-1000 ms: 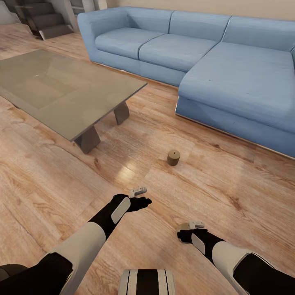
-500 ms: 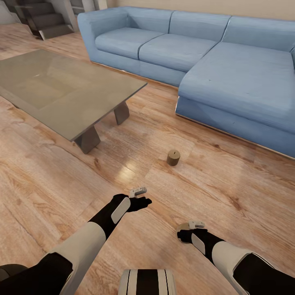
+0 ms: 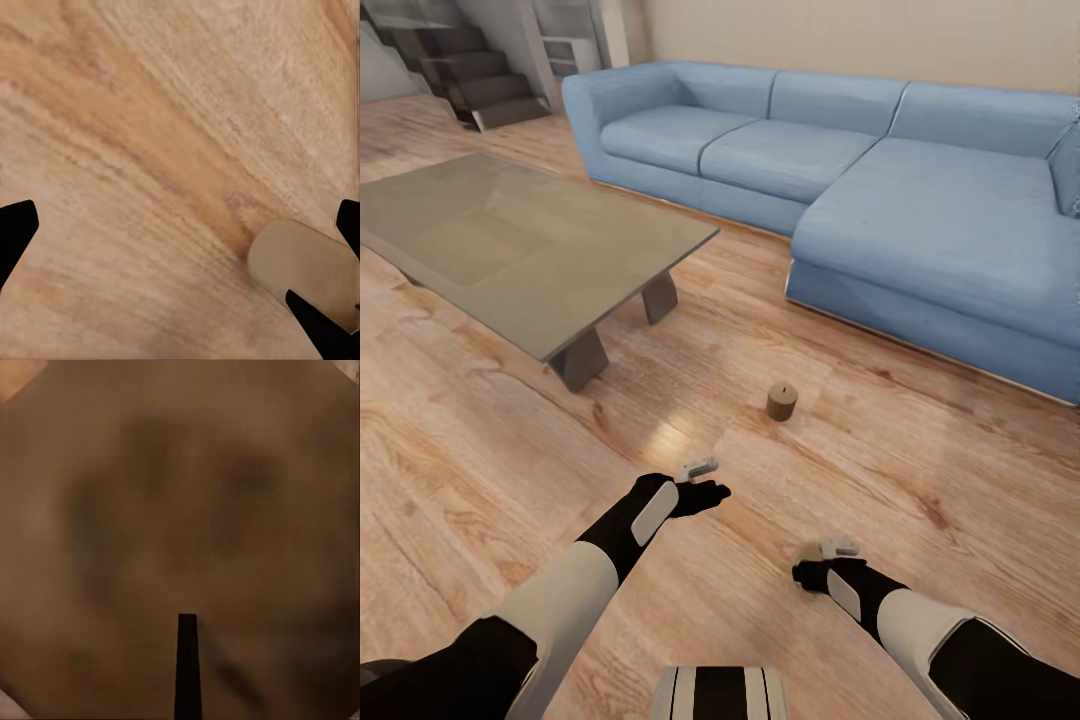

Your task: Place each of the two pumpkins and all three candles from the living room inside a cabinet in the living room (use any cabinet), then make sure every cabinet is closed, and position the cauldron so it is next to a table in the living room.

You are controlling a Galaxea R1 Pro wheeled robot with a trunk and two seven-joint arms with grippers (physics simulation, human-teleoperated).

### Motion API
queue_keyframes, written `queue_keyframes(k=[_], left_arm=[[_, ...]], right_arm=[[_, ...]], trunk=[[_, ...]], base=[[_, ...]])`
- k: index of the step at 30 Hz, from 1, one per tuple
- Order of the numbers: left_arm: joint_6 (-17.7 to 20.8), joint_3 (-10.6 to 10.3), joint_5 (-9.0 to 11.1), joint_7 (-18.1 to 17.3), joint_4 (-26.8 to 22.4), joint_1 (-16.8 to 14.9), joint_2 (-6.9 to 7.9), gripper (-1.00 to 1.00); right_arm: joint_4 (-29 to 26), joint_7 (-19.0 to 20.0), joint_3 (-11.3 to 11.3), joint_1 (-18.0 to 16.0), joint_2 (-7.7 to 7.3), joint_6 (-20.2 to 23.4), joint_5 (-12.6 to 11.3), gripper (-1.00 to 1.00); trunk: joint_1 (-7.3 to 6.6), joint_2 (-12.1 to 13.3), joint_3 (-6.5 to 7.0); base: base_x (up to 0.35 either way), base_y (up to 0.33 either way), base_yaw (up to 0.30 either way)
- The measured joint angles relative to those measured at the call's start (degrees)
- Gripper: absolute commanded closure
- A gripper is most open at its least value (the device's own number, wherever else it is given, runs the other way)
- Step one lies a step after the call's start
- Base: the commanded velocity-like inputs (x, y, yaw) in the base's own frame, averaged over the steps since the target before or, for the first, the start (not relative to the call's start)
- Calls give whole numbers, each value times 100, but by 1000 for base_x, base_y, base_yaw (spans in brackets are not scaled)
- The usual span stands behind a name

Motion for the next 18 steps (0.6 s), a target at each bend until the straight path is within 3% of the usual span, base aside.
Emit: queue_keyframes(k=[12,18], left_arm=[[-2,0,0,5,0,0,0,-100],[-8,0,-1,7,0,1,0,-100]], right_arm=[[-1,0,0,3,0,0,1,100],[1,0,-1,4,0,0,-3,100]], trunk=[[-31,16,371],[-30,17,425]], base=[[0,0,0],[0,0,0]])
